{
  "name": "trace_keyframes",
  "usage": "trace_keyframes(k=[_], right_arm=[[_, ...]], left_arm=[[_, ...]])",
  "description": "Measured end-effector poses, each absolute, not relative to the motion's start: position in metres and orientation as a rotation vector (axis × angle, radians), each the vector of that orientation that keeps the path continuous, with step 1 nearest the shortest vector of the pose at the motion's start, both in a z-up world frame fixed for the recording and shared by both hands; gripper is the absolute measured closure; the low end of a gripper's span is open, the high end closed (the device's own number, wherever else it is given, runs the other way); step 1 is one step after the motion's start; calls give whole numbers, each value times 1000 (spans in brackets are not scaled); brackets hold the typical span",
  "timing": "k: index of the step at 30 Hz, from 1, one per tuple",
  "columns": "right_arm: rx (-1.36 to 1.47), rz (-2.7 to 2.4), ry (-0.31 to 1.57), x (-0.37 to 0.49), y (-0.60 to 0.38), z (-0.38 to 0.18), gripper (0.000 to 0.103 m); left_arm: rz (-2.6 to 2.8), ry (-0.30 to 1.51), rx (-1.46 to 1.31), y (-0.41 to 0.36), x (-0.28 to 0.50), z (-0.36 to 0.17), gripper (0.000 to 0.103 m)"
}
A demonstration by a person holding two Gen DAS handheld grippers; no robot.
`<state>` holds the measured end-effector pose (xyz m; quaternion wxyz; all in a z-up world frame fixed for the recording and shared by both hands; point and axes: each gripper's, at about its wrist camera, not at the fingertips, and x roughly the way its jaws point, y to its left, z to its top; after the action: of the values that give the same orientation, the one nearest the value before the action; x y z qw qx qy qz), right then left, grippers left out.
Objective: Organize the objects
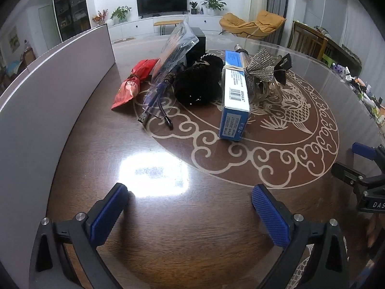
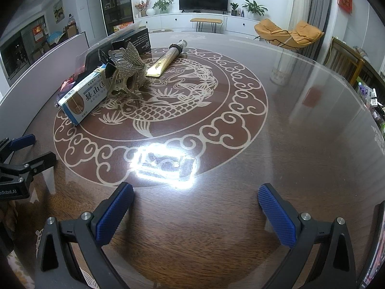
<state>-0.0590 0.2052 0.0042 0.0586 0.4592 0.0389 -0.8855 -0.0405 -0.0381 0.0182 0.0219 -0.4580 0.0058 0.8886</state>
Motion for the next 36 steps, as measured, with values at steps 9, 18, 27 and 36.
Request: trace_keyframes(k=[9,18,27,36], right_arm=[[1390,-2683,117,-59,205,4,0],[1389,-2684,117,-59,205,4,0],[1389,-2684,117,-59,204,4,0],[1389,-2684,116,-59,204,4,0]], left_arm=[[2753,19,-1419,-38,-41,19,0],[2753,20,-1419,-39,-41,19,0],[2753,20,-1419,-39,-41,20,0],[2753,20,-1419,-40,-41,20,0]])
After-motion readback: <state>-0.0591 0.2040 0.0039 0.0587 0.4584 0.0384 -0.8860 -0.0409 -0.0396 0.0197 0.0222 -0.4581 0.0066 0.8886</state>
